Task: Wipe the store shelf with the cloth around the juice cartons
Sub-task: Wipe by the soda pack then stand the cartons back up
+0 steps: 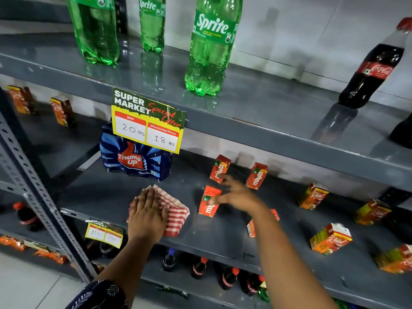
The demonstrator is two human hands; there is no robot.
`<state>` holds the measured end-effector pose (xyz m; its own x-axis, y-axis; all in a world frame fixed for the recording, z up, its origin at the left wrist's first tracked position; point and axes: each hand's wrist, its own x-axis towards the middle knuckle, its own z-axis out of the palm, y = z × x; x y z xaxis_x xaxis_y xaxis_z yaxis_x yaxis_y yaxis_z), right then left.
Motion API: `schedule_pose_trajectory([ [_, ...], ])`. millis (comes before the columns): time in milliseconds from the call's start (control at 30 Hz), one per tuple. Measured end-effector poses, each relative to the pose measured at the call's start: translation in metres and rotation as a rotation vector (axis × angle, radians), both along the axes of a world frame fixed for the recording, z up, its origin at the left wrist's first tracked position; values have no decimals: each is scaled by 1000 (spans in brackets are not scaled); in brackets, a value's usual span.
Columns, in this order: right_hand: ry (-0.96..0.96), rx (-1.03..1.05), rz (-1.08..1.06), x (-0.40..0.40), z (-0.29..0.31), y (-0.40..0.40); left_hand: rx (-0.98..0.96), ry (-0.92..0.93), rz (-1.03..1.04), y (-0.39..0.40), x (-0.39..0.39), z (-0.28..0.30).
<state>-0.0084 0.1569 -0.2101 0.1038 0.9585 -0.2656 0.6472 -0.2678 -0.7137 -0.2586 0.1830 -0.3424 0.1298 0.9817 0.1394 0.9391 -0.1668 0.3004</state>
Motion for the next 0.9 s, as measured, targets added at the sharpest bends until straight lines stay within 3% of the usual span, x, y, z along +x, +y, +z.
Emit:
schedule_pose_trajectory([
  [100, 144, 129, -171, 24, 26, 21, 1, 1, 0, 0, 1, 0],
  [200, -37, 254, -283, 35, 32, 47, 9, -6, 5, 0, 1, 0],
  [433, -236, 42, -243, 27, 1, 91, 33, -30, 19, 1, 1, -4],
  [900, -312, 94, -139, 32, -11, 98, 36, -35, 23, 1, 0, -5],
])
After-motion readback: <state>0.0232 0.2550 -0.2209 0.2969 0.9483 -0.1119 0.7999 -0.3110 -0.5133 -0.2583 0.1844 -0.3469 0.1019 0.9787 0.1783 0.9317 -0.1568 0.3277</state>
